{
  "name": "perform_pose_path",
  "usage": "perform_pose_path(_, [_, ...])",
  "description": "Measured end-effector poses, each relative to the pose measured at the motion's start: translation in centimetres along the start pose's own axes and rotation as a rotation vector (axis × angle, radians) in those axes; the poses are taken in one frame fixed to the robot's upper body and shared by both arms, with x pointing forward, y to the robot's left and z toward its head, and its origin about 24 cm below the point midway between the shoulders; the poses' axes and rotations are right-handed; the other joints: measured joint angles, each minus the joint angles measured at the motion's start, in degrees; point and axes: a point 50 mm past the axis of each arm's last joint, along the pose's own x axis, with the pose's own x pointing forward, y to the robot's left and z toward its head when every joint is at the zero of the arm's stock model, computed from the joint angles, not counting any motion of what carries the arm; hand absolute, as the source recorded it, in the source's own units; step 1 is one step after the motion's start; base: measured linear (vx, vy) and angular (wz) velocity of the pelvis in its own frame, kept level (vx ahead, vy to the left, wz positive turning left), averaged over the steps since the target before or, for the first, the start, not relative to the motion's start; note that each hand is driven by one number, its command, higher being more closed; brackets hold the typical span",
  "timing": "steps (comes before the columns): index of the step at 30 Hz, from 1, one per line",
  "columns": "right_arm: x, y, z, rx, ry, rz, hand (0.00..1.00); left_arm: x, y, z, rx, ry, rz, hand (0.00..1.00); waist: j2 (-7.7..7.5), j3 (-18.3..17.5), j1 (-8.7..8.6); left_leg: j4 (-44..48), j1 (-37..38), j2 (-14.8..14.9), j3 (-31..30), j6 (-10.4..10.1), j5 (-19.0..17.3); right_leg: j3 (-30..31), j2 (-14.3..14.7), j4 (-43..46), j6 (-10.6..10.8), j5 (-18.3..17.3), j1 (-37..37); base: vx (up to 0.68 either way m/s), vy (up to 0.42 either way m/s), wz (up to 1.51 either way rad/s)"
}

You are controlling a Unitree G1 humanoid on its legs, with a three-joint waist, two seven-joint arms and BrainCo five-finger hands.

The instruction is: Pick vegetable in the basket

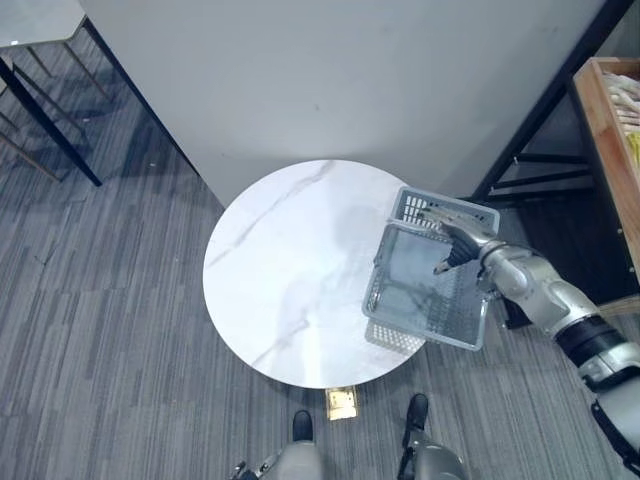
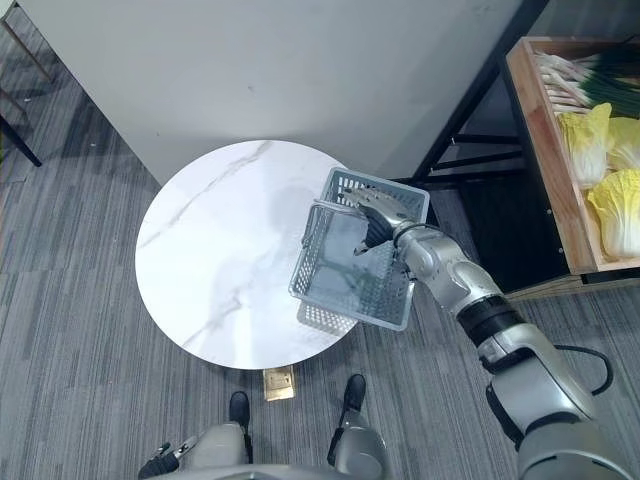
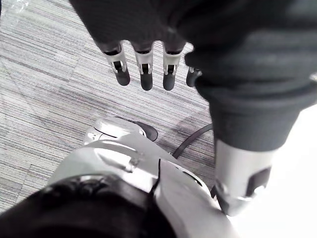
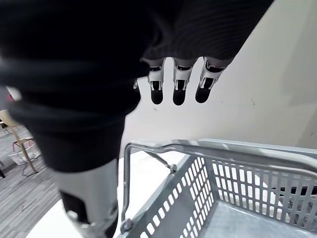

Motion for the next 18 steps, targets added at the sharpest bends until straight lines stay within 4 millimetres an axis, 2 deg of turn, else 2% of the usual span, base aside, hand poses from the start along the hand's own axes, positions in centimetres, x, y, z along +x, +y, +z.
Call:
perform_pose_path(4, [0.2,-0.5,-1.6,-0.005,0.081,-0.003,0.00,0.0,-0.1,0.2,0.000,-0.010,-0.003,0.00,-0.19,1.0,-0.04,0.0,-0.9,-0.2,-1.1,0.2,0.2,-0.9,-0.3,0.0,0.0,0.0,-0.1,-0.01,-0.001,0.12])
perform_pose_path(11, [0.3,-1.0,-4.4,-0.075,0.225,0.022,0.00,0.2,-0.4,0.6,0.024,-0.020,-0.008,0.00,-0.03,2.7,1.11,0.0,-1.9,-0.9,-1.4,0.5,0.4,-1.3,-0.8,0.1,-0.4,0.3,-1.0,0.00,0.004,0.03])
perform_pose_path(18, [-0.4,-2.3,-6.7,-0.038,0.349,-0.035,0.00,0.2,-0.7,0.9,0.050,-0.029,-0.019,0.00,0.27,4.4,1.01,0.0,-2.9,-1.9,-2.5,1.1,0.8,-2.3,-1.9,0.1,-0.5,0.9,-1.4,-0.01,0.014,0.08])
